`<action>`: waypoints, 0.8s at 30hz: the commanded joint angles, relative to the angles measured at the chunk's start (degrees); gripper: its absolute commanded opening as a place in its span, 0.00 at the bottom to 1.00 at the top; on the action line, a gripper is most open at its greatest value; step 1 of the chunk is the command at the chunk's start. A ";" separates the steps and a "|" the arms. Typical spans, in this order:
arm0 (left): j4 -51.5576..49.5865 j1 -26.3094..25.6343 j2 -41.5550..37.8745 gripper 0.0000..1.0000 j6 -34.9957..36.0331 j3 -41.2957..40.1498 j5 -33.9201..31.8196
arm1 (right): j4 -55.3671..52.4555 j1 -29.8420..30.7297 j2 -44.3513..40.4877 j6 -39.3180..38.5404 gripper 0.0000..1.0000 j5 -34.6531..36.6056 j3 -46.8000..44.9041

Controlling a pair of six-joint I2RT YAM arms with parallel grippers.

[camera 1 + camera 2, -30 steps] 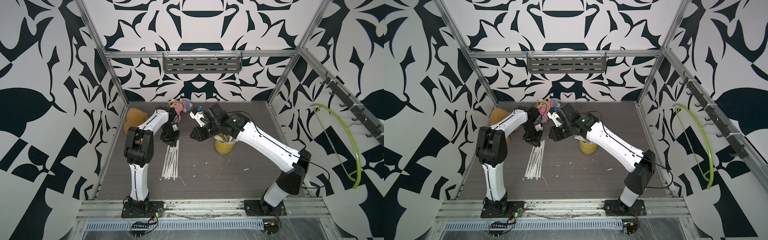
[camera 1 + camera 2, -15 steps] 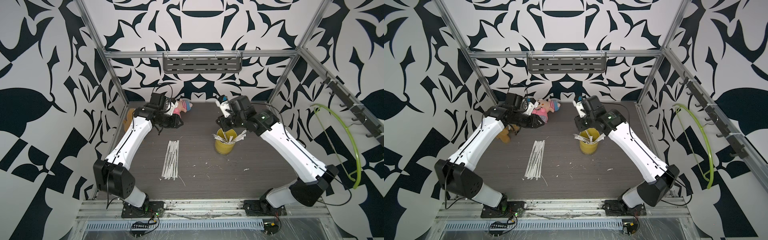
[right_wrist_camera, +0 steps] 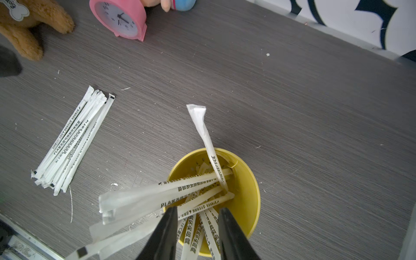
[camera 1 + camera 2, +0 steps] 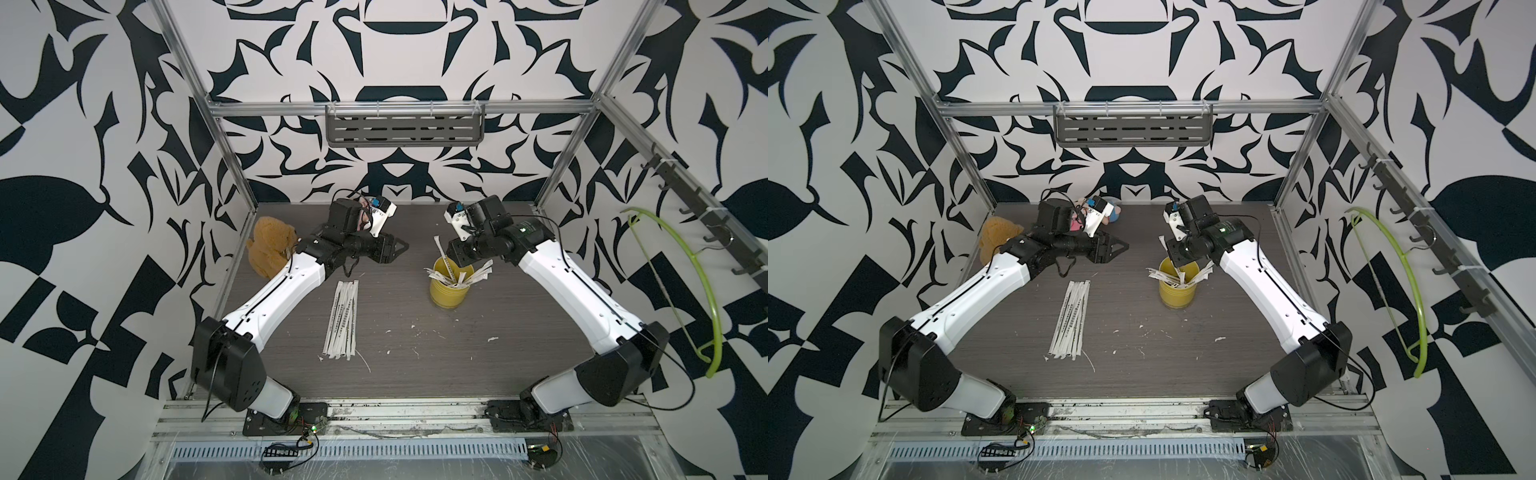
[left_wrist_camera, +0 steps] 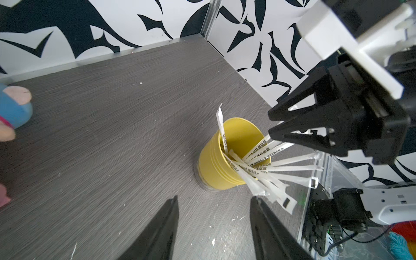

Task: Take the straws out of the storage container
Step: Place the straw at the center of the board, then pick up the straw from the container.

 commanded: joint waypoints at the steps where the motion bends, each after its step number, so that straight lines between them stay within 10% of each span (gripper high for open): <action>1: 4.57 -1.03 3.27 0.57 -1.31 3.14 4.04 | 2.22 0.13 0.86 -0.63 0.38 -1.87 -0.45; 24: 10.57 -2.59 11.93 0.55 -2.86 4.99 9.41 | 9.11 -0.66 8.75 -0.02 0.27 2.99 -0.22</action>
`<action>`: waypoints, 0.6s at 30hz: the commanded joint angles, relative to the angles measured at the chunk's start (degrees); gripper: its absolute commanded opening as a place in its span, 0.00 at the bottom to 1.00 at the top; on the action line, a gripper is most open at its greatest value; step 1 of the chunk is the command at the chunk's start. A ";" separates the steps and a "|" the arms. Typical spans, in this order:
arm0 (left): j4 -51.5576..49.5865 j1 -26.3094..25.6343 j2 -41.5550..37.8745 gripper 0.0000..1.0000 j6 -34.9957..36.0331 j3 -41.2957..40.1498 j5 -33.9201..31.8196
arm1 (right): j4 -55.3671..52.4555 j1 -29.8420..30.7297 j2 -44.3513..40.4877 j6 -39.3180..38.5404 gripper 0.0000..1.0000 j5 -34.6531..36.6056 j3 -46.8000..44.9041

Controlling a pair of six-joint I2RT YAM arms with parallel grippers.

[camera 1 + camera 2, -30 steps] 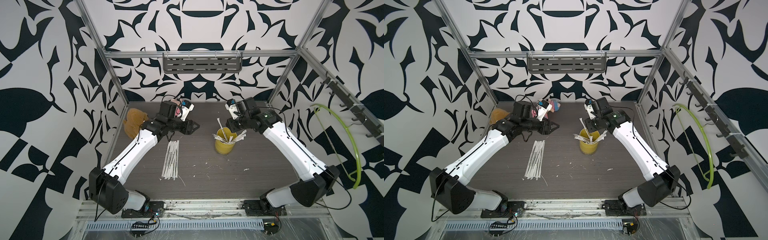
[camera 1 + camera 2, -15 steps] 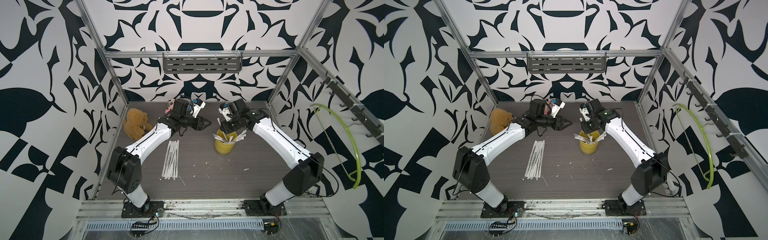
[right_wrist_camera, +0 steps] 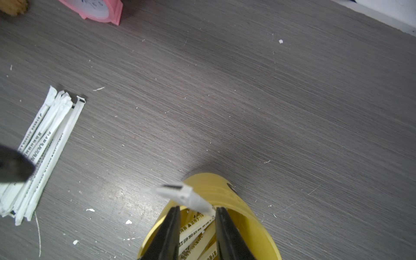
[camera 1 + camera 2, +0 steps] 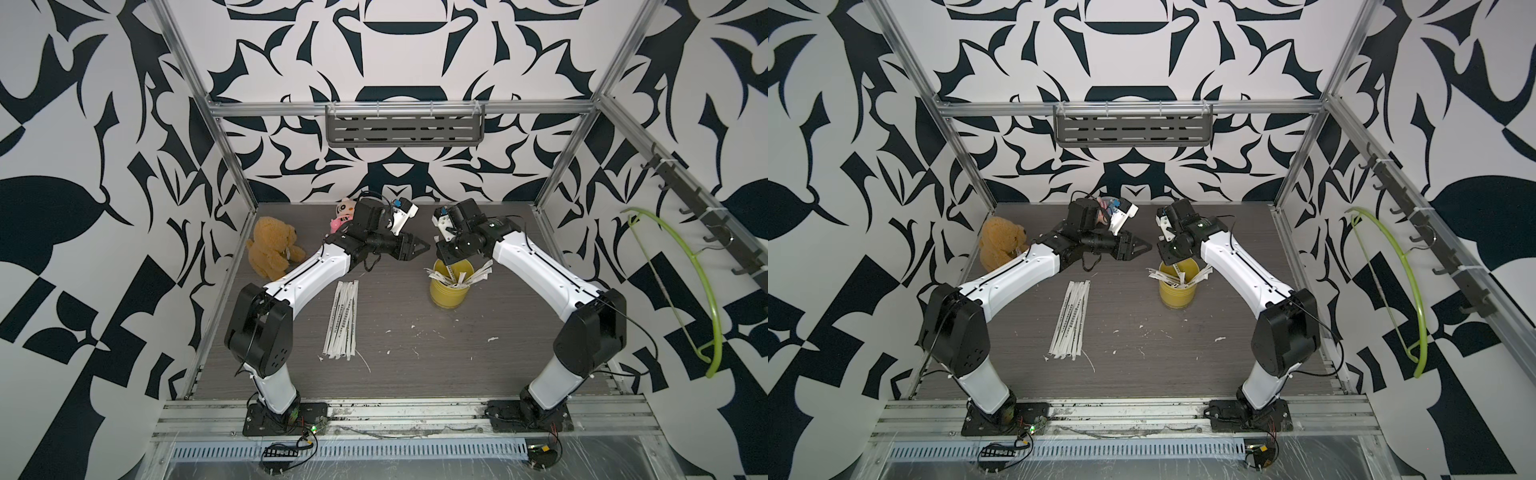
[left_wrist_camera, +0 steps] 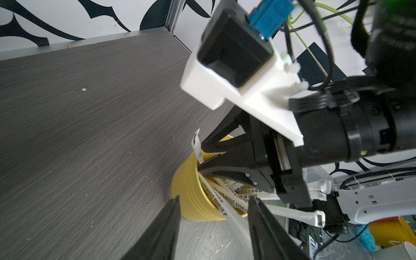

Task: Take the straws out of the storage container
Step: Pick up the straw from the container.

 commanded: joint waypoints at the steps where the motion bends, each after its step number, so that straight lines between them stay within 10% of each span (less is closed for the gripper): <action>1: 0.59 -0.21 0.72 0.55 1.21 1.29 1.37 | 1.47 -0.30 -0.43 -0.09 0.24 0.87 1.02; 18: 0.63 -0.19 -2.60 0.54 3.54 -1.47 1.50 | 0.72 -0.38 -4.07 -2.74 0.00 3.50 1.80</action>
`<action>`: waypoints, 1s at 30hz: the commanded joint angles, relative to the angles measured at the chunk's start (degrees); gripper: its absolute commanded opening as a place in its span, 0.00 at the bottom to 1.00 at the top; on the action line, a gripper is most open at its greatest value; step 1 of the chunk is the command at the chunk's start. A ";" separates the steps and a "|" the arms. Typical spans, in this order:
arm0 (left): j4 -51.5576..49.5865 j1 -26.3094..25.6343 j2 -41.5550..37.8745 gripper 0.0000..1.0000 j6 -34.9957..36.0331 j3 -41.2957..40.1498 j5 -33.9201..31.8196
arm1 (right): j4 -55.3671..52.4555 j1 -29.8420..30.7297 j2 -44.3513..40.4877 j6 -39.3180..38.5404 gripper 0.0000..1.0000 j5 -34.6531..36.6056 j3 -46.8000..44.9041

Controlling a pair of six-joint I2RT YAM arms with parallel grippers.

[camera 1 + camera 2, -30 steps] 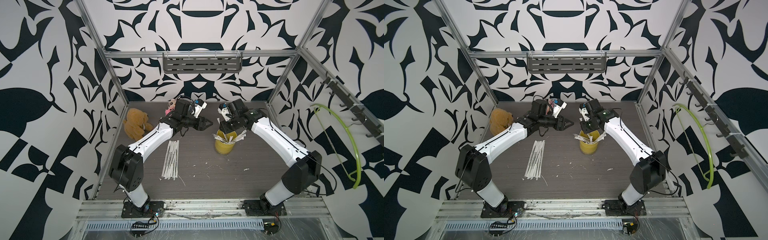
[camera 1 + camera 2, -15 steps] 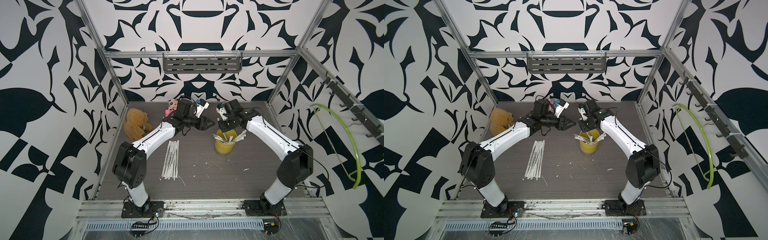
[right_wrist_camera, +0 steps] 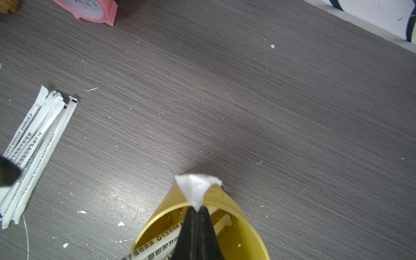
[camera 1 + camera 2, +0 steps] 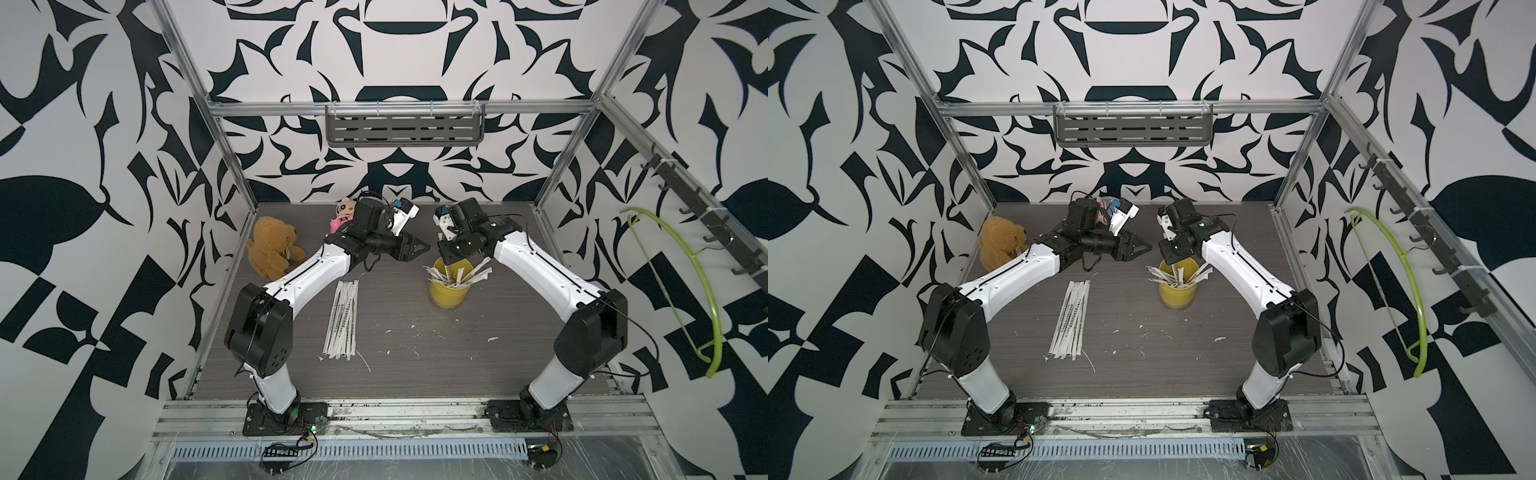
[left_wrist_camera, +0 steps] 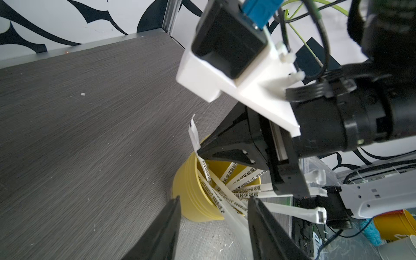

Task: Take the straws out of the storage container
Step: Pick up the straw from the container.

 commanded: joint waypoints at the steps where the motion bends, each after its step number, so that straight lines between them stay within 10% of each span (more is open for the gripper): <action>1: 0.76 -0.19 -2.66 0.54 1.47 -1.28 1.32 | 0.87 -0.23 -3.98 -1.08 0.00 2.36 1.69; 30: 3.49 -1.96 -7.01 0.52 1.09 -3.56 -0.04 | 0.63 -0.20 -15.84 0.51 0.00 3.79 5.40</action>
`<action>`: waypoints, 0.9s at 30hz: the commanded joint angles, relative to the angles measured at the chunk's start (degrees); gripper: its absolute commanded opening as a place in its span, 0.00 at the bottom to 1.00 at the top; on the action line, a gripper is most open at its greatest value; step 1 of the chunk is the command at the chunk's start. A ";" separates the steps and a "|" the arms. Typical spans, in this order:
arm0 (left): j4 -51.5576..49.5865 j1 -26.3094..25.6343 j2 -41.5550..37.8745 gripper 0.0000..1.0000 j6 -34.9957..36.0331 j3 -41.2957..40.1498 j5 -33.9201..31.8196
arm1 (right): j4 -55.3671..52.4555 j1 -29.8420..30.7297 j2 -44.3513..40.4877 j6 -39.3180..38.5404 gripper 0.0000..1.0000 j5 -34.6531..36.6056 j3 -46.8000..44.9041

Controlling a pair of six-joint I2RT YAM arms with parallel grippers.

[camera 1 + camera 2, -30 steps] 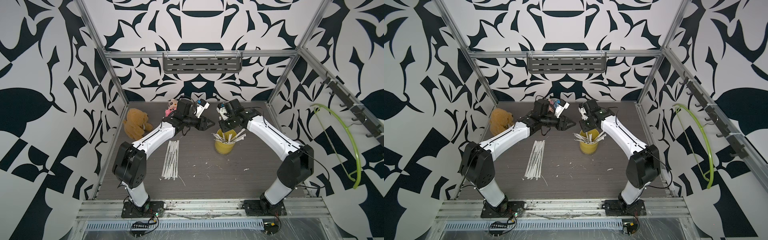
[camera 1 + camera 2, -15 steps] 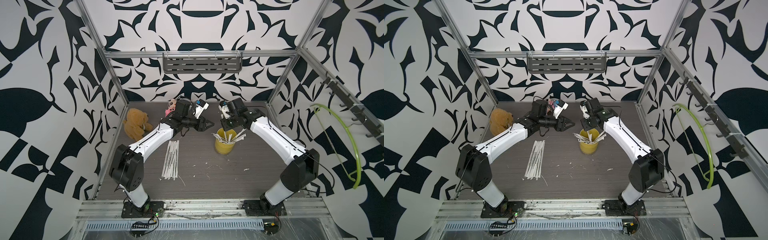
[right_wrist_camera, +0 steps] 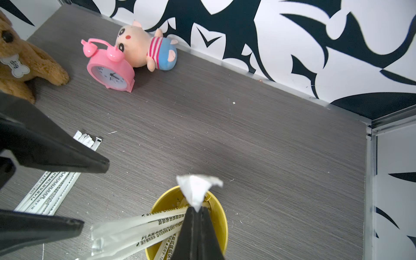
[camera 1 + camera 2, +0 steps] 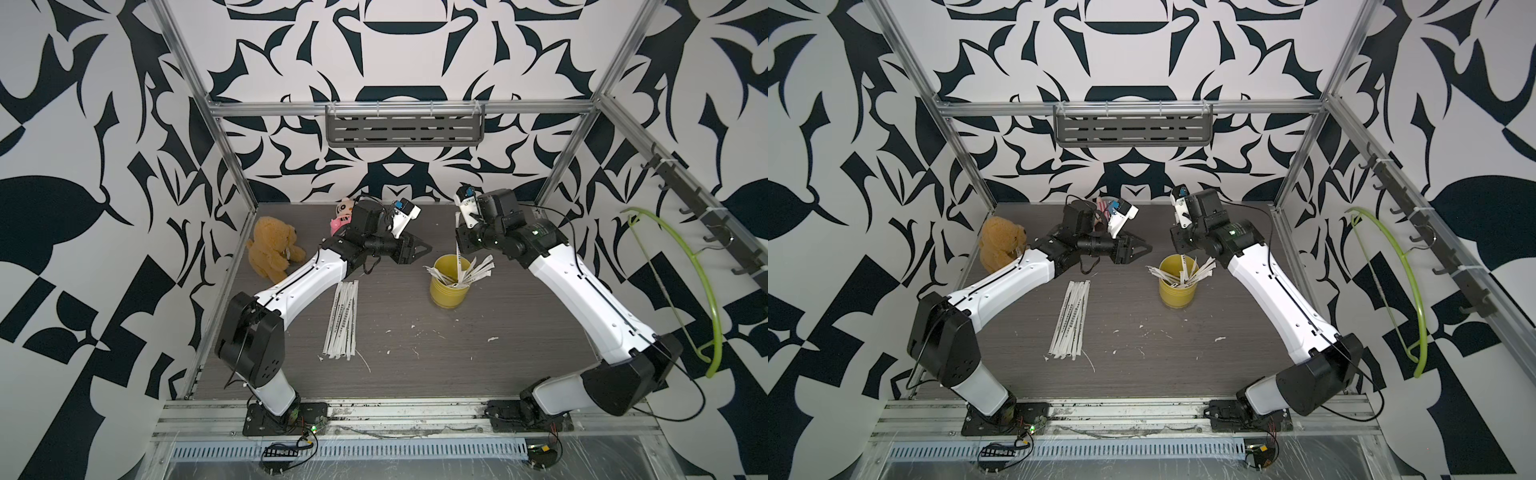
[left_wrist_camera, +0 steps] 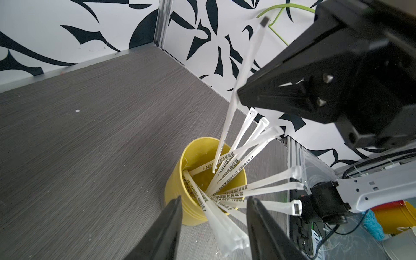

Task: Take the straws out of the storage container
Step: Pick up the straw from the container, then place the straw at the center of the board.

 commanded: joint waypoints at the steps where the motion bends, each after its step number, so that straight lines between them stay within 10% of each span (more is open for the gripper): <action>1: 0.91 -0.39 -3.26 0.52 0.51 -1.14 -0.01 | -0.09 -0.20 -2.83 0.58 0.00 0.26 3.82; 27: -15.14 -0.64 -28.06 0.52 1.86 -8.72 -14.11 | -7.93 16.73 3.11 9.68 0.00 -3.46 27.43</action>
